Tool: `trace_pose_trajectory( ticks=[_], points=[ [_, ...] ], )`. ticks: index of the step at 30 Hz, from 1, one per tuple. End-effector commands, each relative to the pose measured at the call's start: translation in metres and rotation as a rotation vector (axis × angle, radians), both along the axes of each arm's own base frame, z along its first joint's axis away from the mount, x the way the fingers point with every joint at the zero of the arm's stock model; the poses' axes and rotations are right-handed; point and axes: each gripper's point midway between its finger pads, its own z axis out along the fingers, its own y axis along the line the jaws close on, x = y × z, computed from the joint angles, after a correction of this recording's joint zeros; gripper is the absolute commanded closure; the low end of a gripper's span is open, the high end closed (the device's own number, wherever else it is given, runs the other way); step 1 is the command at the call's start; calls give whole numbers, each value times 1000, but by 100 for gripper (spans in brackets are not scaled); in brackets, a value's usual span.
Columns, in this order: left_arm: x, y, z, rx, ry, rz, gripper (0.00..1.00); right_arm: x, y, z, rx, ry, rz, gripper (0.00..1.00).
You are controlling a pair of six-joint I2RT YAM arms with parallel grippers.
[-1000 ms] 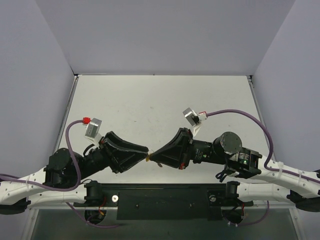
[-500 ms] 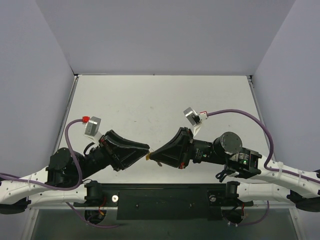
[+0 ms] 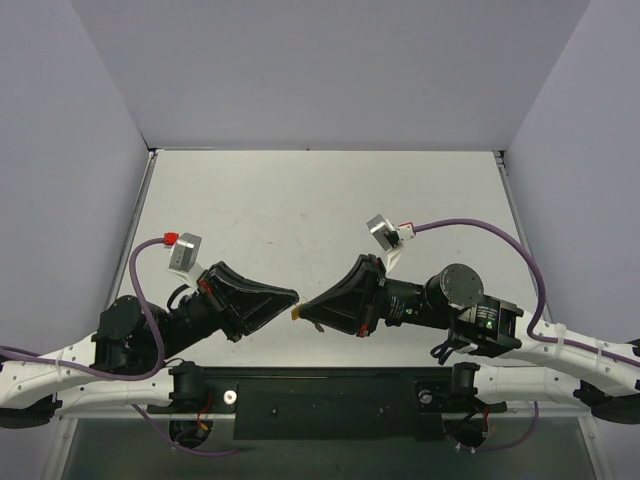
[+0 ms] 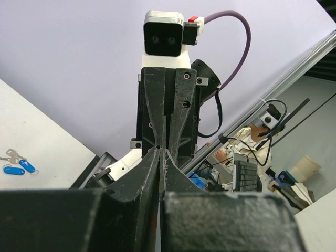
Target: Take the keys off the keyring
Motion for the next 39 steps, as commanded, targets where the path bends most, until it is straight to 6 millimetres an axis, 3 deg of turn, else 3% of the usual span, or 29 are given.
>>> trace_pose_trajectory(
  ticks=[1,4,7,17,39],
  points=[
    [-2,1,8,-33,-6,-5,91,0,-4,21,78,-22,-8,100],
    [-2,1,5,-15,-5,-5,100,0,-4,21,76,-22,-5,100],
    [-2,2,5,10,-6,-6,100,-2,-2,18,59,-20,4,100],
    [-14,-1,-31,260,5,-72,100,-8,7,-2,-55,-28,45,100],
    [-37,9,-52,481,-35,-198,100,-27,19,-26,-199,-49,143,100]
  ],
)
